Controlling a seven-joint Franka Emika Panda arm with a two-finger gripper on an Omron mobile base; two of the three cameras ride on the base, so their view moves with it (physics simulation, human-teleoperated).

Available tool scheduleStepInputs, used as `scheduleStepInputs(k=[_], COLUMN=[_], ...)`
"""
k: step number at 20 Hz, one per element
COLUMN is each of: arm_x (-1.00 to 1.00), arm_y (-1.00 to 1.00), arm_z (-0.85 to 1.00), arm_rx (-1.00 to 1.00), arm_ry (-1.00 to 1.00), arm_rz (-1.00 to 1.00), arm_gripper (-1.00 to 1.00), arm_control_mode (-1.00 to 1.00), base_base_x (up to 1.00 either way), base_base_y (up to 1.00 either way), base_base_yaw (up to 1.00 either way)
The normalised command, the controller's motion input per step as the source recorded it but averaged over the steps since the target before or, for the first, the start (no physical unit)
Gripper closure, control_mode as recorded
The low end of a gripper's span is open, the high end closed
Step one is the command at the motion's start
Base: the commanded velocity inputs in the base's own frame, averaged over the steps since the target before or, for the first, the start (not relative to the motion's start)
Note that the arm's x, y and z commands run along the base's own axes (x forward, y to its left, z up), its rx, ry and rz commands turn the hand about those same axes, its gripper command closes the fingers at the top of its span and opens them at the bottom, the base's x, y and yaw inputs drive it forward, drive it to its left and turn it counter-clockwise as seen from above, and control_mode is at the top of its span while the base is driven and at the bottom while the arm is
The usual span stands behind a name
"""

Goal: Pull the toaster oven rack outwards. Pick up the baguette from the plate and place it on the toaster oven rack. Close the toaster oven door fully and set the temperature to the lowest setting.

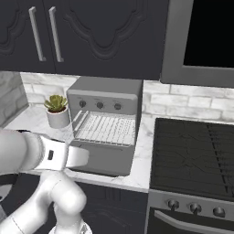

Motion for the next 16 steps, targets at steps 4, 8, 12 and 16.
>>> scheduleStepInputs(k=[4,8,12,16], arm_x=[0.0,0.0,0.01,0.04], arm_y=[0.76,0.89,0.56,0.18], arm_z=[0.48,0.0,-0.17,-0.14], arm_rx=[-0.25,-0.13,0.01,0.14], arm_ry=[0.26,0.16,0.01,0.07], arm_rz=[0.08,0.01,0.01,0.15], arm_gripper=[1.0,1.0,1.0,1.0], arm_control_mode=[-1.0,-1.0,-1.0,-1.0], base_base_x=[0.0,0.0,0.0,0.0], base_base_y=[0.0,0.0,0.0,0.0], base_base_yaw=[0.0,0.0,0.0,0.0])
